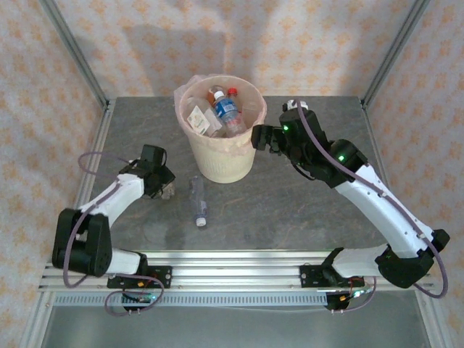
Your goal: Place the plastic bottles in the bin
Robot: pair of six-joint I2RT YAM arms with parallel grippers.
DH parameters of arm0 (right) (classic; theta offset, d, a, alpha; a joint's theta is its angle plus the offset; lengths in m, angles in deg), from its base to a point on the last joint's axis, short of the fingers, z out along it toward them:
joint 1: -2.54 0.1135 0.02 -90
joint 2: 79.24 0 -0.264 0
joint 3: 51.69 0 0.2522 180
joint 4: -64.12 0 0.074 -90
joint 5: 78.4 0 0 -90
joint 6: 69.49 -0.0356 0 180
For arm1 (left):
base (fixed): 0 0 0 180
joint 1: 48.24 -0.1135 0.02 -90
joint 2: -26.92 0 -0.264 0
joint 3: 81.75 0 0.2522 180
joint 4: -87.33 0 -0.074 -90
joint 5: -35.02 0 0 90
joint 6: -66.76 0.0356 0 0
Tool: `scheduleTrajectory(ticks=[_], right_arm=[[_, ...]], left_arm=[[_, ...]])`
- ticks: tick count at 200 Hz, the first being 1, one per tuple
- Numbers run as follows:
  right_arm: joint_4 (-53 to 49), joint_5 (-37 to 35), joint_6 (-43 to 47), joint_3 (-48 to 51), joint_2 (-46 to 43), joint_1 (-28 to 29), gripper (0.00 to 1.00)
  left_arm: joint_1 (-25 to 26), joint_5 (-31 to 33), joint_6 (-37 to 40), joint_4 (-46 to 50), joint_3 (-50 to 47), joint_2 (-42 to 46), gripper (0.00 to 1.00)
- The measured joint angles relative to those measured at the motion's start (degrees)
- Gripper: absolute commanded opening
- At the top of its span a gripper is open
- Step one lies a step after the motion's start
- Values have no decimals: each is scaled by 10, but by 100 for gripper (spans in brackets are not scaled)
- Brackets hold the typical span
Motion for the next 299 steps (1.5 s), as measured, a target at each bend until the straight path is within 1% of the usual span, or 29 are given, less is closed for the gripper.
scheduleTrajectory(ticks=[24,54,78,100,118,141,189,216,247,267,275,285,299], right_arm=[[0,-12,-7,11,-5,0,99],[1,-28,-13,22,-19,0,99],[4,-41,-17,28,-30,0,99],[4,-47,-20,28,-34,0,99],[4,-51,-21,28,-35,0,99],[4,-55,-21,28,-35,0,99],[5,-59,-21,28,-36,0,99],[9,-59,-21,28,-37,0,99],[9,-59,-21,28,-38,0,99],[9,-59,-22,29,-38,0,99],[9,-59,-22,29,-38,0,99],[9,-60,-23,29,-38,0,99],[9,-61,-24,31,-41,0,99]], left_arm=[[0,16,16,31,40,73,58],[0,17,34,59,116,151,58],[8,16,39,67,192,172,58],[40,16,39,63,258,166,58],[79,18,40,61,313,141,58],[122,16,41,47,381,83,58],[183,18,41,42,485,-39,59],[214,26,43,45,553,-106,61],[236,45,45,64,623,-174,63],[239,50,44,79,654,-211,65],[239,53,43,84,658,-221,67],[239,60,40,93,659,-232,73],[239,70,33,105,658,-240,78]])
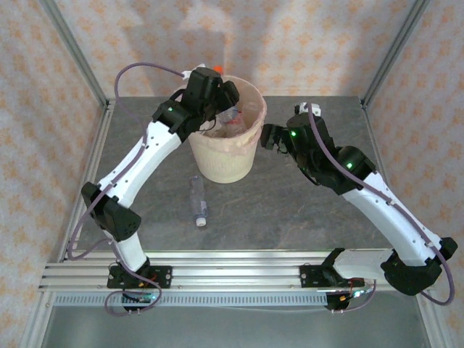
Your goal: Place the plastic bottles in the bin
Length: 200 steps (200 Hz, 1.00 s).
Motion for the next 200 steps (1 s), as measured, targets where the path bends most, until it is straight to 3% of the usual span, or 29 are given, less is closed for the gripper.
scheduleTrajectory(ticks=[22,42,112,200], right_arm=[[0,-1,-2,2,-9,0,99],[0,-2,-2,2,-15,0,99],[0,-2,-2,2,-16,0,99],[7,-1,-2,1,-14,0,99]], left_arm=[[1,24,-9,3,-4,2,90],[2,47,-15,6,-6,4,91],[2,84,-12,23,-6,5,74],[2,43,-6,17,-6,7,69]])
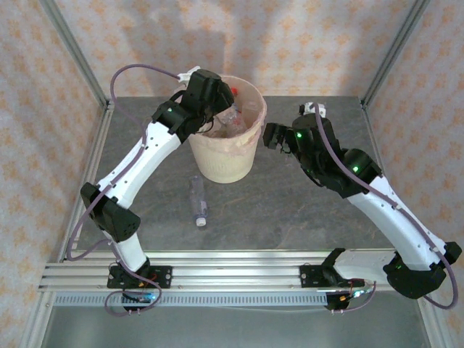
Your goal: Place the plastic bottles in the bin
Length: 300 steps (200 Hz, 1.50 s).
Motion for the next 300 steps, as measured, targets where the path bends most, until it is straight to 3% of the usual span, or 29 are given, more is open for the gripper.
scheduleTrajectory(ticks=[87,118,151,211,261,300], right_arm=[[4,8,0,0,26,0,99],[3,9,0,-3,30,0,99],[4,13,2,-16,43,0,99],[-3,-5,17,-106,117,0,100],[-20,-7,39,-185,179,0,93],[-40,11,51,-199,181,0,82]], left_arm=[[11,-23,-4,-2,29,-17,62],[11,-18,-7,-2,29,-17,54],[11,-22,-16,-2,28,-17,52],[34,-24,-38,-15,28,-25,47],[40,-10,-58,-34,25,-28,51],[32,23,-58,-42,-1,-10,52]])
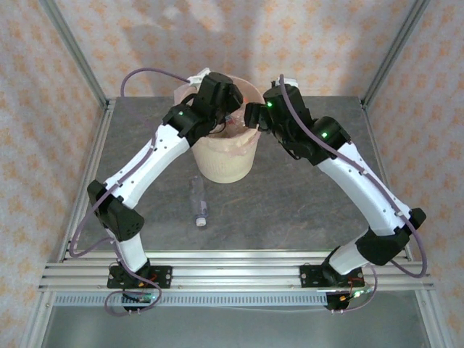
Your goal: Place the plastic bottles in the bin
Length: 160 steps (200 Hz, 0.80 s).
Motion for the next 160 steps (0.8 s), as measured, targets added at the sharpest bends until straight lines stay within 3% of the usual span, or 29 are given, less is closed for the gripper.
scheduleTrajectory(ticks=[83,160], right_arm=[[-28,73,-1,14,4,0,79],[-69,9,23,-93,111,0,80]], left_arm=[[-76,22,-2,-29,-114,130,54],[-86,47,-2,-38,-203,213,64]])
